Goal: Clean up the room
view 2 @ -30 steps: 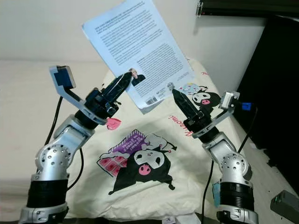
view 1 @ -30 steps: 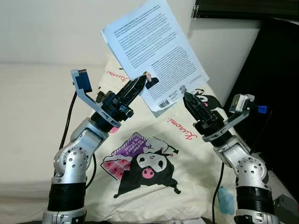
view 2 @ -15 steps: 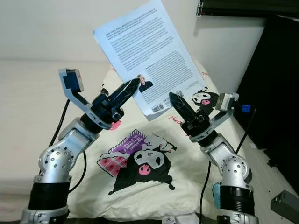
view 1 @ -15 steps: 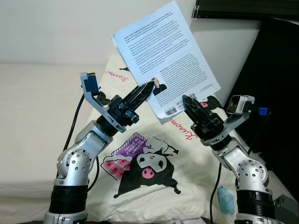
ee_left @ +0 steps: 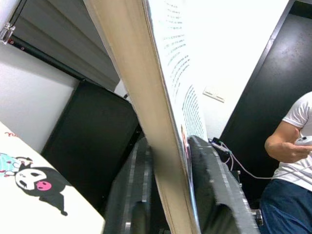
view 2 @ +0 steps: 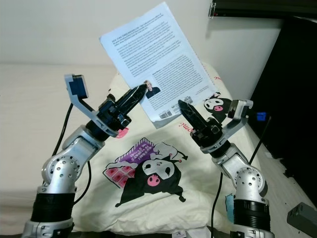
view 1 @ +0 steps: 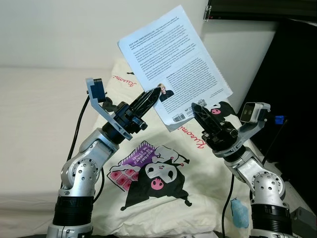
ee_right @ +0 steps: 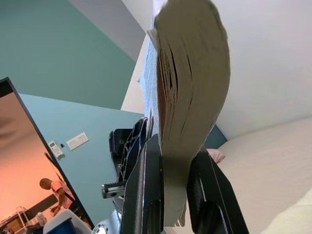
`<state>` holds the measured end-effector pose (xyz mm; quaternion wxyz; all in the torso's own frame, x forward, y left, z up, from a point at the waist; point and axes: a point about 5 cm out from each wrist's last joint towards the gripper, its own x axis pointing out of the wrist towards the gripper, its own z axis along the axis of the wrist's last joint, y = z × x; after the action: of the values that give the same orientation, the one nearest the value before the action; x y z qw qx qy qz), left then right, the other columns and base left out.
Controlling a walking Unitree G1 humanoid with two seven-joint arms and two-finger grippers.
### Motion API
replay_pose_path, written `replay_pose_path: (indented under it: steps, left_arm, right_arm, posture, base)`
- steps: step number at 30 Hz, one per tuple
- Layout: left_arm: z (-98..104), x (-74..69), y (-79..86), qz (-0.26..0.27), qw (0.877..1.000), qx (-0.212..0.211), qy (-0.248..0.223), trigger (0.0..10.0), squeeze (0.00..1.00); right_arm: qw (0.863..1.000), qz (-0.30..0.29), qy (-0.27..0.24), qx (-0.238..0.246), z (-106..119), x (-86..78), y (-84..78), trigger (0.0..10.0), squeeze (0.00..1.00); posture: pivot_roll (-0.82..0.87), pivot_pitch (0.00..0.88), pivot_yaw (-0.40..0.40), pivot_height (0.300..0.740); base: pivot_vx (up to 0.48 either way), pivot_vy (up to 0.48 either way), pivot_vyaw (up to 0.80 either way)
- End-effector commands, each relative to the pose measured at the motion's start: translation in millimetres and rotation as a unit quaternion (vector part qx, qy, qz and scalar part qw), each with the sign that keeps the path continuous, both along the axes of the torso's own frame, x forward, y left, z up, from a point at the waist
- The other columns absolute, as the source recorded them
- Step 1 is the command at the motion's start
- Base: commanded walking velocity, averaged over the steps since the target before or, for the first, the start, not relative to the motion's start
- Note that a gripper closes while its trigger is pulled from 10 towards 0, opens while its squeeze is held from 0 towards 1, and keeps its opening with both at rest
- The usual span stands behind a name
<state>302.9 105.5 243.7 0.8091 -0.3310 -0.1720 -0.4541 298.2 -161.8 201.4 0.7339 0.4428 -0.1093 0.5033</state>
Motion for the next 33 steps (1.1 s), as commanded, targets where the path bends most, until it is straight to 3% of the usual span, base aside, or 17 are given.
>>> replay_pose_path:
  steps: [1, 6, 9, 10, 11, 12, 13, 14, 16, 17, 19, 20, 22, 24, 27, 31, 33]
  left_arm:
    - [-5, 0.1, -1.9, -0.008, 1.0, 0.0, 0.008, 10.0, 1.0]
    - [-19, 0.7, -0.6, -0.006, 0.999, 0.017, 0.028, 10.0, 1.0]
    - [-36, 16.8, 30.1, 0.075, 0.994, 0.049, 0.059, 10.0, 1.0]
    - [-36, 16.8, 30.1, 0.075, 0.994, 0.049, 0.059, 10.0, 1.0]
    - [-41, 24.3, 48.6, 0.123, 0.987, 0.06, 0.079, 10.0, 1.0]
    - [-41, 24.3, 48.6, 0.123, 0.987, 0.06, 0.079, 10.0, 1.0]
    - [-45, 29.8, 63.6, 0.163, 0.979, 0.068, 0.099, 10.0, 1.0]
    - [-45, 29.8, 63.6, 0.163, 0.979, 0.068, 0.099, 10.0, 1.0]
    - [-52, 37.1, 83.8, 0.223, 0.962, 0.082, 0.135, 10.0, 1.0]
    - [-52, 37.1, 83.8, 0.223, 0.962, 0.082, 0.135, 10.0, 1.0]
    - [-79, 43.4, 96.1, 0.308, 0.915, 0.164, 0.205, 10.0, 0.0]
    - [-79, 43.4, 96.1, 0.308, 0.915, 0.164, 0.205, 10.0, 0.0]
    - [-95, 41.9, 98.7, 0.339, 0.89, 0.196, 0.235, 10.0, 0.0]
    - [-101, 40.5, 94.6, 0.333, 0.889, 0.196, 0.244, 10.0, 0.0]
    - [-108, 36.7, 83.6, 0.319, 0.902, 0.162, 0.243, 10.0, 0.0]
    - [-113, 37.2, 77.5, 0.313, 0.898, 0.179, 0.252, 10.0, 0.0]
    - [-112, 37.4, 70.6, 0.307, 0.903, 0.175, 0.244, 10.0, 0.0]
  right_arm:
    - [1.0, -0.015, -0.009, -0.001, 4, 2.3, -4.0, 0.0, 0.0]
    - [0.999, -0.047, -0.001, -0.02, 2, 9.0, -6.9, 0.0, 0.0]
    - [0.994, -0.092, 0.022, -0.047, -6, 16.9, -13.0, 0.0, 0.0]
    - [0.994, -0.092, 0.022, -0.047, -6, 16.9, -13.0, 0.0, 0.0]
    - [0.99, -0.122, 0.047, -0.061, -11, 23.0, -18.0, 0.0, 0.0]
    - [0.99, -0.122, 0.047, -0.061, -11, 23.0, -18.0, 0.0, 0.0]
    - [0.984, -0.147, 0.064, -0.082, -15, 27.5, -21.5, 0.0, 0.0]
    - [0.984, -0.147, 0.064, -0.082, -15, 27.5, -21.5, 0.0, 0.0]
    - [0.971, -0.181, 0.079, -0.132, -23, 32.3, -24.6, 0.0, 0.0]
    - [0.971, -0.181, 0.079, -0.132, -23, 32.3, -24.6, 0.0, 0.0]
    - [0.971, -0.173, 0.078, -0.144, -29, 31.4, -23.4, 0.0, 0.0]
    - [0.971, -0.173, 0.078, -0.144, -29, 31.4, -23.4, 0.0, 0.0]
    - [0.974, -0.163, 0.075, -0.141, -32, 29.4, -21.2, 0.0, 0.0]
    - [0.974, -0.159, 0.074, -0.14, -34, 28.6, -19.3, 0.0, 0.0]
    - [0.975, -0.15, 0.073, -0.148, -38, 27.1, -15.3, 0.0, 0.0]
    - [0.974, -0.149, 0.072, -0.153, -39, 27.7, -14.4, 0.0, 0.0]
    - [0.974, -0.15, 0.071, -0.153, -39, 28.9, -13.8, 0.0, 0.0]
  posture:
    - [0.0, 0.0, -0.039, 0.462]
    - [0.0, 0.0, -0.039, 0.462]
    - [0.0, 0.0, -0.044, 0.462]
    - [0.0, 0.0, -0.044, 0.462]
    - [0.01, 0.0, -0.044, 0.462]
    - [0.01, 0.0, -0.044, 0.462]
    - [0.01, 0.0, -0.043, 0.462]
    - [0.01, 0.0, -0.043, 0.462]
    - [0.01, 0.0, -0.043, 0.462]
    - [0.01, 0.0, -0.043, 0.462]
    - [0.01, 0.0, -0.045, 0.467]
    - [0.01, 0.0, -0.045, 0.467]
    - [0.01, 0.0, -0.043, 0.477]
    - [0.01, 0.0, -0.042, 0.482]
    - [0.01, 0.0, -0.046, 0.497]
    - [0.01, 0.0, -0.046, 0.507]
    - [0.02, 0.0, -0.046, 0.517]
  base:
    - [0.0, 0.0, 0.0]
    - [0.0, 0.0, 0.0]
    - [0.0, 0.0, 0.0]
    - [0.0, 0.0, 0.0]
    - [0.0, 0.0, 0.0]
    - [0.0, 0.0, 0.0]
    - [0.0, 0.0, 0.0]
    - [0.0, 0.0, 0.0]
    - [0.0, 0.0, 0.0]
    - [0.0, 0.0, 0.0]
    - [0.0, 0.0, 0.0]
    - [0.0, 0.0, 0.0]
    - [0.0, 0.0, 0.0]
    - [-0.24, 0.0, 0.0]
    - [0.0, 0.0, 0.0]
    - [0.0, 0.0, 0.0]
    - [0.0, 0.0, 0.0]
